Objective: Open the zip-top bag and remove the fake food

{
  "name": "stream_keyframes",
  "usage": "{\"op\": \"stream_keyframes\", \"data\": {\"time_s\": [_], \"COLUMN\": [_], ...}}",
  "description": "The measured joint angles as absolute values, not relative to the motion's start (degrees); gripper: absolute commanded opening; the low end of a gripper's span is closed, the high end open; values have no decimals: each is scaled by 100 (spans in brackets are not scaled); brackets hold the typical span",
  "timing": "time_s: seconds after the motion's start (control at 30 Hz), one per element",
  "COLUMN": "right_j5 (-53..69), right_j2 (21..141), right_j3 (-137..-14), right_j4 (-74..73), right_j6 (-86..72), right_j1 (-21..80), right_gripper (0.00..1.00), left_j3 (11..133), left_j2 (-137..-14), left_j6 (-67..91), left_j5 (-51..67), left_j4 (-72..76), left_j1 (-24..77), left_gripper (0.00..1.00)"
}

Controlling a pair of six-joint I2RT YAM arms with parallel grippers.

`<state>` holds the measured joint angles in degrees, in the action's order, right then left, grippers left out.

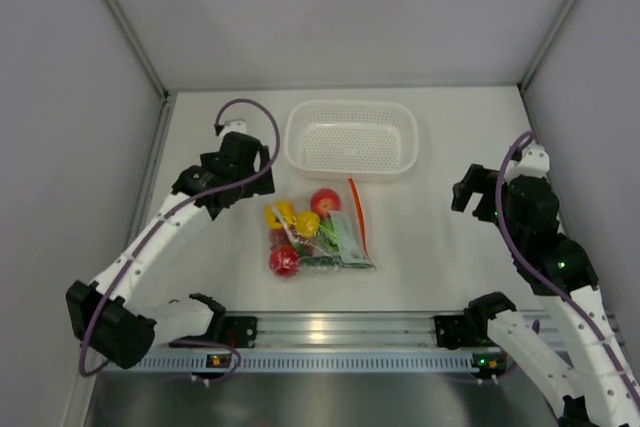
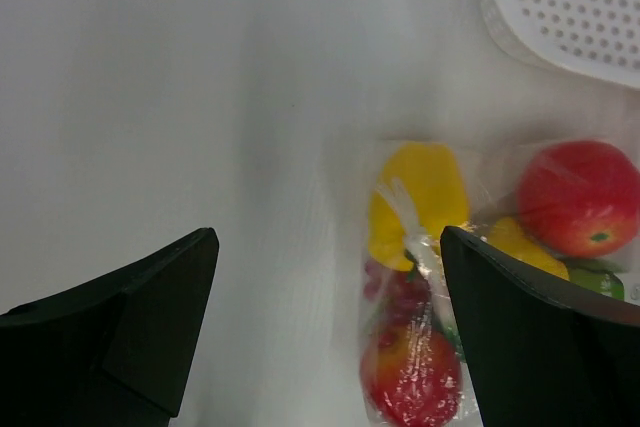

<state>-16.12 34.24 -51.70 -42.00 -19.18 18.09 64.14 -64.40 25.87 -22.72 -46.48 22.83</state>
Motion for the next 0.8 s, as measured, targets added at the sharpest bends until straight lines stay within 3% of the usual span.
{"op": "stream_keyframes", "data": {"time_s": [0.4,0.8], "right_j5": [-1968,-1935], "right_j2": [3096,2458], "right_j3": [-5135,-5135], "right_j4": [-4348,-4438], "right_j6": [-1979,-2003], "right_j1": [1809,1809], "right_gripper": [99,99], "left_j3": [8305,10475], "left_j2": [-9220,-11893], "left_j6": [3610,3828], "left_j5": [-3760,-4689], "left_j4": [-4866,-5485], "left_j1": [5476,6657], "left_gripper": [98,96]}}
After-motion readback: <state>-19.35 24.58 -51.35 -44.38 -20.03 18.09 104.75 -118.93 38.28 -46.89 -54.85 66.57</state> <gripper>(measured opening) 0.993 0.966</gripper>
